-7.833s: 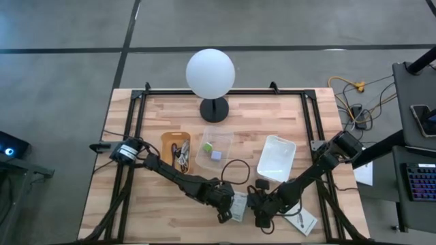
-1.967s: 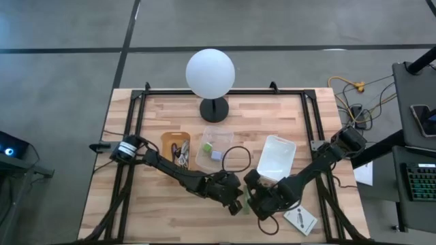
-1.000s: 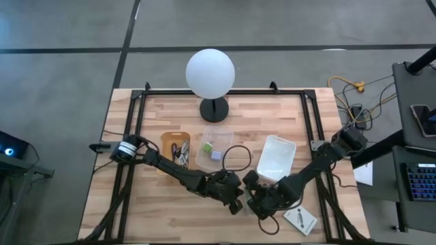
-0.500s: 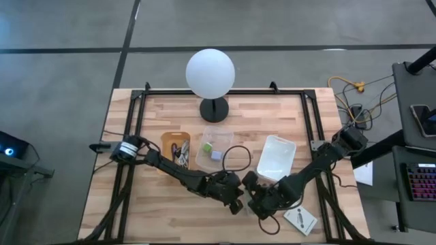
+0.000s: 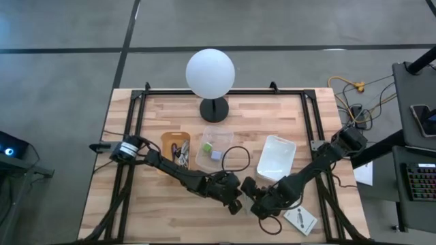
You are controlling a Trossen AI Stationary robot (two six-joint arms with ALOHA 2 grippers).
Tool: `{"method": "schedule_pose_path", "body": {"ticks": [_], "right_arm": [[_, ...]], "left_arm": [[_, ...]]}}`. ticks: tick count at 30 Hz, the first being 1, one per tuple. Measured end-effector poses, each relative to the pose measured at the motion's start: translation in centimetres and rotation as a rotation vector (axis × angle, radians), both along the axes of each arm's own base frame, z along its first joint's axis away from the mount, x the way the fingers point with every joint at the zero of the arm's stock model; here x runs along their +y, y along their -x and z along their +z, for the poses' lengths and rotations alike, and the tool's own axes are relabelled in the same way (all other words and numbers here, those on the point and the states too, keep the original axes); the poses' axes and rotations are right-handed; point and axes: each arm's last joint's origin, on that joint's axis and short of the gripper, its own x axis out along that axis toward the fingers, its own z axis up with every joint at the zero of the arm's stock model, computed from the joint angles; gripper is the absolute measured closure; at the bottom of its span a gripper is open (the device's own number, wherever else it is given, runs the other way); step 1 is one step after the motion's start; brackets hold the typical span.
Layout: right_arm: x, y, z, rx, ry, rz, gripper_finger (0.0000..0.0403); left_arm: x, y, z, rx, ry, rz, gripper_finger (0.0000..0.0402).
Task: Pick and place items into bin
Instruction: Put the left card reader box into the white bin
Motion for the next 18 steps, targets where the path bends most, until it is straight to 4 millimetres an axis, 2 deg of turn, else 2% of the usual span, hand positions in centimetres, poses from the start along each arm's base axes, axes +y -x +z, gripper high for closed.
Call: {"method": "schedule_pose_path", "body": {"ticks": [4, 10, 18], "right_arm": [[-0.1, -0.1, -0.8, -0.024, 0.007, 0.05, 0.0188], [-0.4, -0.1, -1.0, -0.025, -0.008, 0.005, 0.0195], [-0.3, -0.1, -1.0, -0.027, -0.033, -0.043, 0.0273]], "left_arm": [[-0.2, 0.2, 0.5, -0.012, 0.007, -0.003, 0.0402], [-0.9, 0.6, 0.7, -0.012, 0.002, -0.014, 0.0402], [-1.5, 1.4, 1.1, 0.005, -0.031, -0.007, 0.0402]]}}
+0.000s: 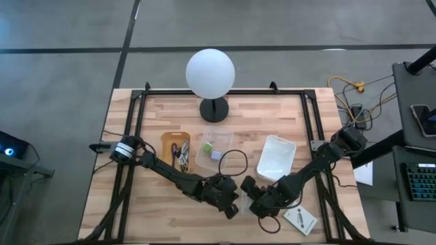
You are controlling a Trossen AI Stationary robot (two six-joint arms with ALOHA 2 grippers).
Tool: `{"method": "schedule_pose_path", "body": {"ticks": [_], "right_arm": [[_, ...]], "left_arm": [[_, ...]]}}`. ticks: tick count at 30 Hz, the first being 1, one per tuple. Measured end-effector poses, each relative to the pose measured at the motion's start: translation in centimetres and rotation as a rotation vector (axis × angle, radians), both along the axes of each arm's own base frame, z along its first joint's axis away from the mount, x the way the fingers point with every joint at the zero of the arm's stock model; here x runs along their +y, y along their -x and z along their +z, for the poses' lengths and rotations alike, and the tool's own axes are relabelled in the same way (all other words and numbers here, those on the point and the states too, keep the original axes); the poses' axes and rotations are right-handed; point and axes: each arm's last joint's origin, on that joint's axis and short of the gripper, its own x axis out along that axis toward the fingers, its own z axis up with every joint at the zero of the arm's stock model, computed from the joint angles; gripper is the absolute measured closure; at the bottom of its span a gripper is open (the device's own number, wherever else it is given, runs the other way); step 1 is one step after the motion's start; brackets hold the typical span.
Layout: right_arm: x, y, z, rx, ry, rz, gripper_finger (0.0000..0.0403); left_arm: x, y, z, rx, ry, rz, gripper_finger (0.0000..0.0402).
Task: Pick and place items into bin
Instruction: Put the left card reader box into the white bin
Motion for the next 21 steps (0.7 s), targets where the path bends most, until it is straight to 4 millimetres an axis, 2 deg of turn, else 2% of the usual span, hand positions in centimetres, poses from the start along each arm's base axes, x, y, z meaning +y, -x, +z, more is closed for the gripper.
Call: {"method": "schedule_pose_path", "body": {"ticks": [7, 11, 16, 21], "right_arm": [[-0.1, 0.0, 0.2, -0.007, -0.04, -0.086, 0.0341], [-0.4, 0.5, 1.3, -0.019, -0.112, -0.23, 0.0362], [-1.8, 1.2, 4.4, -0.121, -0.277, -0.533, 0.0364], [-5.7, 2.3, 7.4, -0.182, -0.52, -1.08, 0.0363]], "left_arm": [[-0.1, 1.3, 0.7, 0.06, -0.054, 0.042, 0.0402], [-0.6, 2.9, 2.6, 0.049, -0.078, 0.107, 0.0402], [-1.0, 5.7, 5.3, 0.02, -0.183, 0.233, 0.0402], [1.0, 7.3, 6.1, 0.084, -0.235, 0.297, 0.0402]]}}
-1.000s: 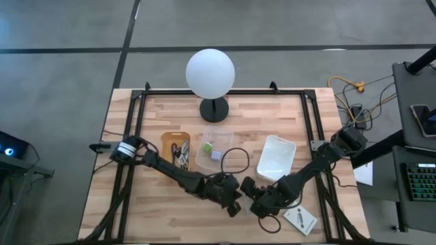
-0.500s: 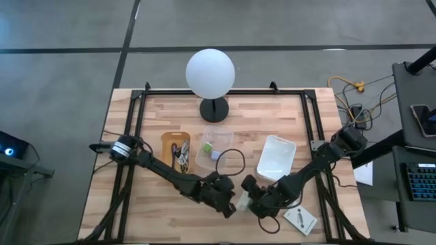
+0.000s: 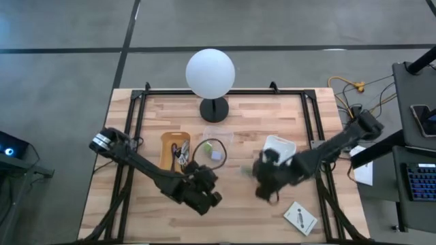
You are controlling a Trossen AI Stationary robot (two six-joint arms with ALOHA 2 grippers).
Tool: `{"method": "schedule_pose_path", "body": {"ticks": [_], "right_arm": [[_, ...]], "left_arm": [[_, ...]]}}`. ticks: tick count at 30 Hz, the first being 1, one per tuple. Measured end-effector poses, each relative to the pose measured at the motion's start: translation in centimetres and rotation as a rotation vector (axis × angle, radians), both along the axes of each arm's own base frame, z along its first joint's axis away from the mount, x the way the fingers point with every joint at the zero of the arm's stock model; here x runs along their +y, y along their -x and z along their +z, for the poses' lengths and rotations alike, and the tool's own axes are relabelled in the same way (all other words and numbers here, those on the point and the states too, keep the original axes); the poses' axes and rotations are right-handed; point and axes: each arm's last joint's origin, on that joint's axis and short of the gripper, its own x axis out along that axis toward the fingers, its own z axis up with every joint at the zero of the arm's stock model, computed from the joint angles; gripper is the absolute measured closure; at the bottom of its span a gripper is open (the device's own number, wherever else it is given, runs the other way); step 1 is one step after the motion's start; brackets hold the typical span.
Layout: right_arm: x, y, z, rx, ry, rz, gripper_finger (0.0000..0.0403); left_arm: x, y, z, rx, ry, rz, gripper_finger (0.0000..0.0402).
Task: Pick and place items into bin
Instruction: Put the left card reader box into the white bin
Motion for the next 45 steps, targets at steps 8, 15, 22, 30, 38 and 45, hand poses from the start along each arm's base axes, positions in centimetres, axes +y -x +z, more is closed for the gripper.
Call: {"method": "schedule_pose_path", "body": {"ticks": [8, 15, 22, 30, 38, 45], "right_arm": [[-5.2, 4.3, 4.2, -0.131, -0.352, -0.642, 0.0362], [-7.9, 10.6, 5.0, -0.061, -0.388, -0.962, 0.0362], [-9.1, 13.5, 3.1, -0.125, -0.549, -1.254, 0.0362], [-9.2, 13.2, -0.2, -0.177, -0.649, -1.42, 0.0362], [-8.4, 10.7, -1.4, -0.184, -0.706, -1.433, 0.0362], [-7.4, 8.5, -2.9, -0.154, -0.706, -1.441, 0.0362]], "left_arm": [[2.8, -0.2, 1.3, 0.032, -0.023, -0.02, 0.0402], [4.5, -0.3, 2.2, 0.09, -0.056, -0.117, 0.0402], [5.3, -0.5, 1.9, 0.125, -0.04, -0.154, 0.0402], [5.5, 0.0, 0.7, 0.166, -0.052, -0.153, 0.0402], [5.5, 0.2, 0.4, 0.181, -0.051, -0.164, 0.0402], [5.6, 0.3, 0.2, 0.214, -0.075, -0.185, 0.0402]]}}
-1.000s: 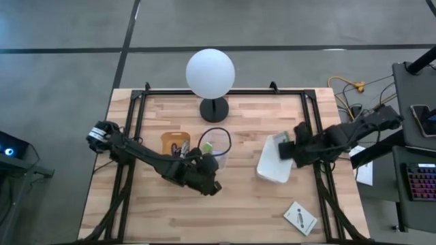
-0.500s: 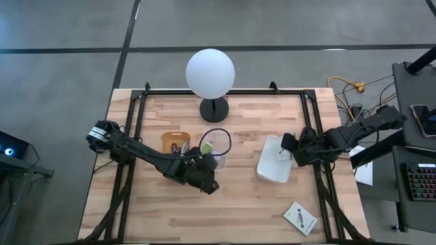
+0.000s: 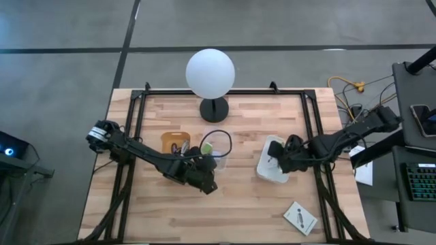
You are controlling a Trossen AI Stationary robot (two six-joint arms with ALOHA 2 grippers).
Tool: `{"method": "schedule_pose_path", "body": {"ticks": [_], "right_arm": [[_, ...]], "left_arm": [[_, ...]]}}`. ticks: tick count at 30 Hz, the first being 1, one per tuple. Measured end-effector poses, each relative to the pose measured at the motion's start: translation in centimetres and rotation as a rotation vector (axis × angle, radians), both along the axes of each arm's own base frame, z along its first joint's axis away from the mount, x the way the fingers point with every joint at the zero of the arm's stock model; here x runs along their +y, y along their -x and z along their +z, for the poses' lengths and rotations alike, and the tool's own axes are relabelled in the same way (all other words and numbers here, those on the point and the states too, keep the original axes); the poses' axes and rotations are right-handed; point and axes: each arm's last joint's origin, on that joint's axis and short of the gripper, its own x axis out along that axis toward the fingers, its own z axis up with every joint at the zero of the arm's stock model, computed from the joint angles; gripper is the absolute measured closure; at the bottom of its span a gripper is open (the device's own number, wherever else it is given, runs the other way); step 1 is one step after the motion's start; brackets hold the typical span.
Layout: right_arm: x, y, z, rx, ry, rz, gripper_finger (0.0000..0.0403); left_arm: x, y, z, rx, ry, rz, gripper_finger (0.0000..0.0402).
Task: Pick and place items into bin
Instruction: Put the left card reader box into the white bin, then put the card reader box into the white bin
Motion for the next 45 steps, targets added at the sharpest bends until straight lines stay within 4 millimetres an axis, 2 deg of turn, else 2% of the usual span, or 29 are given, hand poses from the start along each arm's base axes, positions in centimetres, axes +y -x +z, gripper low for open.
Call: {"method": "schedule_pose_path", "body": {"ticks": [8, 14, 19, 25, 30, 37, 45], "right_arm": [[0.3, -0.2, -2.1, 0.198, 0.002, 0.015, 0.0362], [0.4, -0.5, -2.6, 0.215, 0.016, 0.055, 0.0351], [0.4, -0.5, -2.6, 0.217, 0.013, 0.055, 0.0287], [0.5, 0.1, -2.6, 0.301, -0.093, 0.057, 0.0204], [0.6, 0.6, -2.1, 0.313, -0.13, 0.156, 0.0177], [0.5, 0.9, -0.6, 0.27, -0.103, 0.304, 0.0172], [-0.3, 2.1, 1.6, 0.456, 0.077, 0.502, 0.0172]], "left_arm": [[0.7, -0.3, 0.0, 0.035, -0.018, -0.059, 0.0402], [1.5, -0.5, -0.1, 0.05, -0.026, -0.074, 0.0402], [1.9, -0.7, -0.1, 0.052, -0.021, -0.066, 0.0402], [1.9, -0.7, -0.1, 0.062, -0.032, -0.088, 0.0402], [2.1, -0.7, -0.1, 0.074, -0.047, -0.111, 0.0402], [2.8, -0.9, -0.1, 0.081, -0.045, -0.106, 0.0402], [3.9, -1.2, -0.1, 0.082, -0.028, -0.075, 0.0402]]}}
